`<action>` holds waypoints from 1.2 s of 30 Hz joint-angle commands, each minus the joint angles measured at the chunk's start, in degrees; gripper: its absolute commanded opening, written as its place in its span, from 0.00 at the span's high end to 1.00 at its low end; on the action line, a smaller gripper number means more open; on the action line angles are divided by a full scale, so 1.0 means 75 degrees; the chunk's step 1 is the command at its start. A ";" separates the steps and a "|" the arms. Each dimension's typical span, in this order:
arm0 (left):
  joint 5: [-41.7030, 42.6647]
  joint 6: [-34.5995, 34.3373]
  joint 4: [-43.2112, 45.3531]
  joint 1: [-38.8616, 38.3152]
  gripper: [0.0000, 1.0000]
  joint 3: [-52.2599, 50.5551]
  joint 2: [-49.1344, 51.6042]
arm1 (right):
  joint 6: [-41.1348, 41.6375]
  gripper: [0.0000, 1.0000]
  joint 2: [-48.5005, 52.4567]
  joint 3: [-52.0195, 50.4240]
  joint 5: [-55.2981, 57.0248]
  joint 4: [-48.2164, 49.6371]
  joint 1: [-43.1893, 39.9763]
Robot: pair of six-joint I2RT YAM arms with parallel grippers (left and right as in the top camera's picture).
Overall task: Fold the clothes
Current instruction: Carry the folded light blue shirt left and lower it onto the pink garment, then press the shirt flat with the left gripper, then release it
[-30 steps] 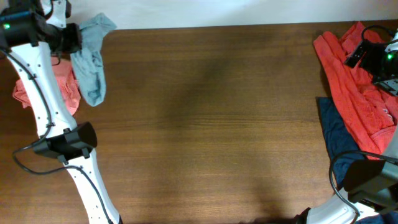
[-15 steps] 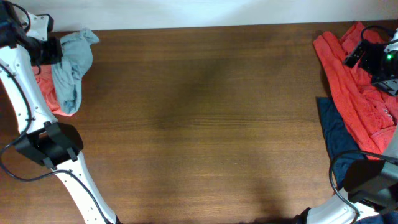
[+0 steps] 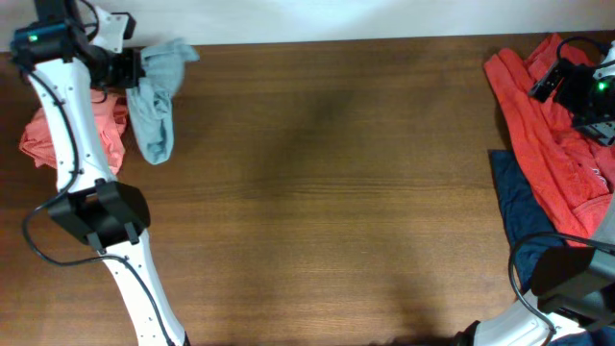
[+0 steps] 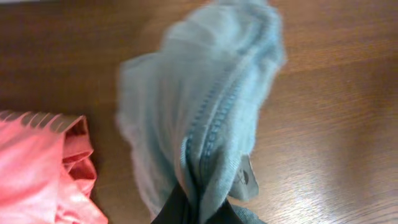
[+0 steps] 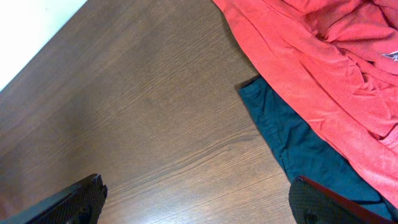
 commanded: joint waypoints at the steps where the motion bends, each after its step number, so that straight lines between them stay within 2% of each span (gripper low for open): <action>1: 0.0152 0.0117 0.0061 0.0073 1.00 0.0006 -0.0245 | -0.0055 0.01 0.0026 0.0050 -0.0096 0.0093 0.0044; 9: -0.1055 0.0125 0.0189 0.0484 1.00 -0.0108 -0.0213 | -0.0052 0.01 0.0026 0.0050 -0.0102 0.0087 0.0044; 16: -0.1052 0.0128 0.0831 0.0731 1.00 -0.1049 -0.0213 | -0.0020 0.01 0.0026 0.0050 -0.0154 -0.0006 0.0044; 22: -0.1014 0.0117 0.1078 0.0962 1.00 -0.1186 -0.0213 | -0.0023 0.01 0.0026 0.0050 -0.0152 -0.0023 0.0044; 27: -0.0979 -0.0268 0.1163 0.1684 1.00 -0.1186 -0.0213 | -0.0023 0.01 0.0026 0.0050 -0.0152 -0.0047 0.0044; 36: -0.0877 -0.0286 0.1361 0.2990 0.99 -0.1186 -0.0213 | -0.0023 0.01 0.0026 0.0050 -0.0128 -0.0128 0.0044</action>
